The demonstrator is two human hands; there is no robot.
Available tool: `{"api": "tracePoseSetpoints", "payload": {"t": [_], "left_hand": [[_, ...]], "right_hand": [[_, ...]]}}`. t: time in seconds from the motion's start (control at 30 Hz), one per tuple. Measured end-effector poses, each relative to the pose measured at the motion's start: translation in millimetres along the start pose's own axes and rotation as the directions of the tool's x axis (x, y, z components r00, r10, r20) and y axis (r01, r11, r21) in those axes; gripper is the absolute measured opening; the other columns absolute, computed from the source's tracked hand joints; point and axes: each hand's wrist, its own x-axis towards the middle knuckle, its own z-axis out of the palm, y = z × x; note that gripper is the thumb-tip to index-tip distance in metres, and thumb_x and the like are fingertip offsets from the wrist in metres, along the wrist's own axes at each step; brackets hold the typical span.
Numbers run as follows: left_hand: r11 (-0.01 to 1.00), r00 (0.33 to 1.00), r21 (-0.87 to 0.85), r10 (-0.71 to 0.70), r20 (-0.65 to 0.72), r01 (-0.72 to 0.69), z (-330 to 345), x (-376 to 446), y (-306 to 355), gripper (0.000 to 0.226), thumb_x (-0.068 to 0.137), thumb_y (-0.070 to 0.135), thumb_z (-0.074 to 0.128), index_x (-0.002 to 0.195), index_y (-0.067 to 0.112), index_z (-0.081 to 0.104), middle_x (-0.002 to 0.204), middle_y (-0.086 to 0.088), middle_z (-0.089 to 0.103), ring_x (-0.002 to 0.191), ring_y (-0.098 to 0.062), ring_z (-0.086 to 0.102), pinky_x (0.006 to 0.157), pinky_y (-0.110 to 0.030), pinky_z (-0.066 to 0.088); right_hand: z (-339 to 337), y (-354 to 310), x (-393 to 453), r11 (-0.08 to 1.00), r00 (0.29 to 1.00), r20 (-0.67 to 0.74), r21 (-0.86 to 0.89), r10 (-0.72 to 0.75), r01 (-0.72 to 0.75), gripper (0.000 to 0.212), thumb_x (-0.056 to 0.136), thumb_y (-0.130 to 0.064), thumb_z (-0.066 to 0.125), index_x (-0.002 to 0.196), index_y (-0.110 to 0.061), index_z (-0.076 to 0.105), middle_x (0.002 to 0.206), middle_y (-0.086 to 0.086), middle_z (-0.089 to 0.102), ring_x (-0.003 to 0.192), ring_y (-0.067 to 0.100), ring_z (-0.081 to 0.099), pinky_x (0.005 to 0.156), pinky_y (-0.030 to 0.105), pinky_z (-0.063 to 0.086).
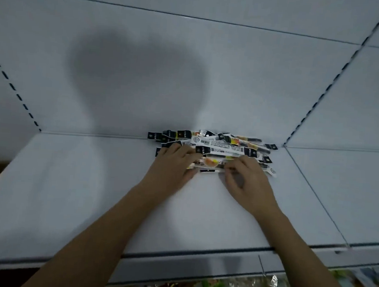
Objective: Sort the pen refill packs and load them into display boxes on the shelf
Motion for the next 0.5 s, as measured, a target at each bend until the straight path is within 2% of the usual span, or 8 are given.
{"api": "tracePoseSetpoints", "payload": {"t": [0.1, 0.17, 0.23, 0.37, 0.5], "left_hand": [[0.996, 0.999, -0.081, 0.043, -0.025, -0.045, 2, -2, -3, 0.025, 0.082, 0.025, 0.072, 0.107, 0.024, 0.069, 0.104, 0.005, 0.062, 0.099, -0.021, 0.051, 0.076, -0.034, 0.036], [0.991, 0.998, -0.121, 0.051, -0.036, -0.055, -1, -5, 0, 0.022, 0.080, 0.017, 0.070, 0.101, 0.023, 0.070, 0.102, 0.006, 0.062, 0.099, -0.019, 0.047, 0.077, -0.031, 0.030], [0.992, 0.998, -0.108, 0.061, -0.026, -0.063, -4, -7, 5, 0.025, 0.077, 0.015, 0.063, 0.100, 0.022, 0.069, 0.101, 0.005, 0.061, 0.097, -0.019, 0.048, 0.077, -0.032, 0.034], [0.999, 0.999, 0.002, 0.045, 0.026, -0.045, -9, -12, 12, 0.037, 0.081, 0.027, 0.052, 0.113, 0.018, 0.068, 0.111, -0.001, 0.064, 0.102, -0.024, 0.056, 0.081, -0.038, 0.046], [0.996, 0.997, 0.081, 0.030, 0.066, -0.035, -13, -10, 19, 0.041, 0.079, 0.032, 0.041, 0.102, 0.017, 0.071, 0.104, -0.003, 0.067, 0.094, -0.027, 0.061, 0.076, -0.040, 0.049]], "right_hand": [[-2, -4, -1, 0.999, 1.000, -0.012, -0.048, -0.006, 0.006, 0.020, 0.090, -0.023, 0.061, 0.102, -0.008, 0.066, 0.096, 0.004, 0.059, 0.087, 0.022, 0.055, 0.076, 0.037, 0.047], [-2, -6, -4, 0.997, 1.000, 0.008, -0.068, -0.020, 0.020, 0.030, 0.092, -0.033, 0.056, 0.108, -0.009, 0.066, 0.103, 0.005, 0.061, 0.095, 0.023, 0.057, 0.082, 0.038, 0.047], [-2, -5, -5, 0.996, 0.998, 0.034, -0.080, -0.045, 0.048, 0.037, 0.095, -0.041, 0.053, 0.112, -0.011, 0.067, 0.109, 0.003, 0.062, 0.102, 0.023, 0.057, 0.088, 0.038, 0.045], [-1, -5, -6, 0.998, 0.995, 0.086, -0.038, -0.053, 0.056, 0.041, 0.098, -0.048, 0.044, 0.110, -0.017, 0.070, 0.114, -0.003, 0.062, 0.106, 0.021, 0.056, 0.089, 0.040, 0.043], [-1, -1, -6, 0.996, 0.990, 0.114, 0.041, -0.088, 0.084, 0.029, 0.100, -0.037, 0.049, 0.107, -0.018, 0.071, 0.109, -0.004, 0.062, 0.102, 0.016, 0.056, 0.086, 0.038, 0.045]]}}
